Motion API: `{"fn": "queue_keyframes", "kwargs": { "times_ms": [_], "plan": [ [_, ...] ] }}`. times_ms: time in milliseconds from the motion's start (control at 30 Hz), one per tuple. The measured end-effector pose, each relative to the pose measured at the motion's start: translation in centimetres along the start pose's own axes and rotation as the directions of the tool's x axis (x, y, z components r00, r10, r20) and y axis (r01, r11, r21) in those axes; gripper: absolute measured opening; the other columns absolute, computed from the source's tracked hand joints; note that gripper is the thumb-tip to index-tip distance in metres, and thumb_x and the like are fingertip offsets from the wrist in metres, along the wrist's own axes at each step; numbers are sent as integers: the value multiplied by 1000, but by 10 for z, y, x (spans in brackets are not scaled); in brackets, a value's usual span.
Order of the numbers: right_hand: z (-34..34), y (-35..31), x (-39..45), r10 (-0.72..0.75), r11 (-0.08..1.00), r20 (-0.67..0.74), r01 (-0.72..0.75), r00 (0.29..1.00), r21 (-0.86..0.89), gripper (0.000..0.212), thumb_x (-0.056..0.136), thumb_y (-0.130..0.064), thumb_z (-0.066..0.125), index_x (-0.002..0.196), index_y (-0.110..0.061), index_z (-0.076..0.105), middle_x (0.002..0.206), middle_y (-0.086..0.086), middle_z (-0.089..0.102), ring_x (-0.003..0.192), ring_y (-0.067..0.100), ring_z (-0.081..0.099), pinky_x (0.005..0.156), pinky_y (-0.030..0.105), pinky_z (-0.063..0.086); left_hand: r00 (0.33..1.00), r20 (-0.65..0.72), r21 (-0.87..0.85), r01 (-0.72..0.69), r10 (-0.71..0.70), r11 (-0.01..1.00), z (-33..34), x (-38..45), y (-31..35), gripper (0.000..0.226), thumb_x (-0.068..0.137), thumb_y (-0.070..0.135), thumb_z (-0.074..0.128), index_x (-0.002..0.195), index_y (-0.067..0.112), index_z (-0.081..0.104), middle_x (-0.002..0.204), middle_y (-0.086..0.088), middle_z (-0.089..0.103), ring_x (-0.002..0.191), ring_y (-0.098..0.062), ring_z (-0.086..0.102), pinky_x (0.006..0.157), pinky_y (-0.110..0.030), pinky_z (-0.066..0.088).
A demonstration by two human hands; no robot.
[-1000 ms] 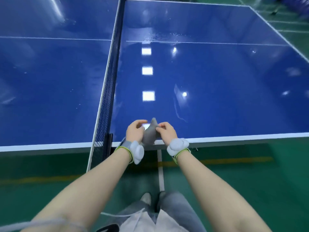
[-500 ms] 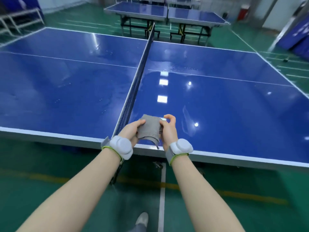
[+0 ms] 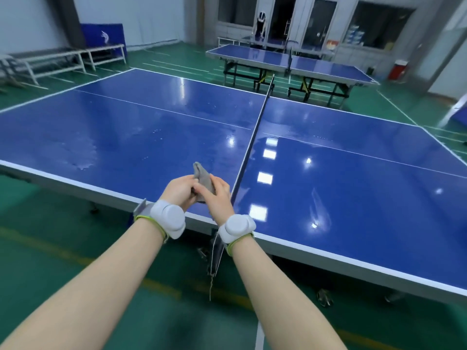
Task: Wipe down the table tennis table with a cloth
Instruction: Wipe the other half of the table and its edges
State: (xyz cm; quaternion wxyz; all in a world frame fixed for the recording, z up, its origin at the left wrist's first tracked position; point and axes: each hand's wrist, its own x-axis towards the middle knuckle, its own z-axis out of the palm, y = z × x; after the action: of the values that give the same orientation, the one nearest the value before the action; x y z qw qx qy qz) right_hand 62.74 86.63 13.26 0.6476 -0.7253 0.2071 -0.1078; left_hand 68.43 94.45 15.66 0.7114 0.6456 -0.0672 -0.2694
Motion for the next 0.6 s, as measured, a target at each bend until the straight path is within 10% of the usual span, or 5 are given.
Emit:
{"fn": "queue_keyframes", "kwargs": {
  "times_ms": [200,333,467,600],
  "plan": [
    [96,17,62,-38,995,36,41,999,-94,58,61,-34,47,117,-26,58,114,8,52,97,19,44,78,28,41,1000,-14,56,-24,24,998,-90,21,24,25,95,-1,37,102,6,60,97,-15,60,87,-25,56,86,-34,47],
    [140,-21,62,-16,994,-5,15,1000,-106,40,70,-29,36,102,-16,58,106,9,49,90,19,41,79,28,33,995,-96,85,-9,17,996,-146,39,39,24,94,-1,38,102,5,60,82,-9,59,71,-19,54,70,-29,48],
    [162,-34,71,82,996,-114,-77,990,47,26,94,-10,38,109,-13,59,97,0,55,89,17,50,66,20,39,985,-162,297,-5,56,955,-194,56,48,30,90,0,38,111,5,60,88,-11,58,68,-20,48,62,-26,41],
    [185,-34,83,174,963,-175,-130,969,236,22,93,-14,46,76,-18,58,82,2,59,79,19,53,72,28,42,942,-310,387,1,129,922,-225,72,42,33,91,5,46,122,10,52,113,-8,54,75,-17,52,63,-25,40]
  ]
}}
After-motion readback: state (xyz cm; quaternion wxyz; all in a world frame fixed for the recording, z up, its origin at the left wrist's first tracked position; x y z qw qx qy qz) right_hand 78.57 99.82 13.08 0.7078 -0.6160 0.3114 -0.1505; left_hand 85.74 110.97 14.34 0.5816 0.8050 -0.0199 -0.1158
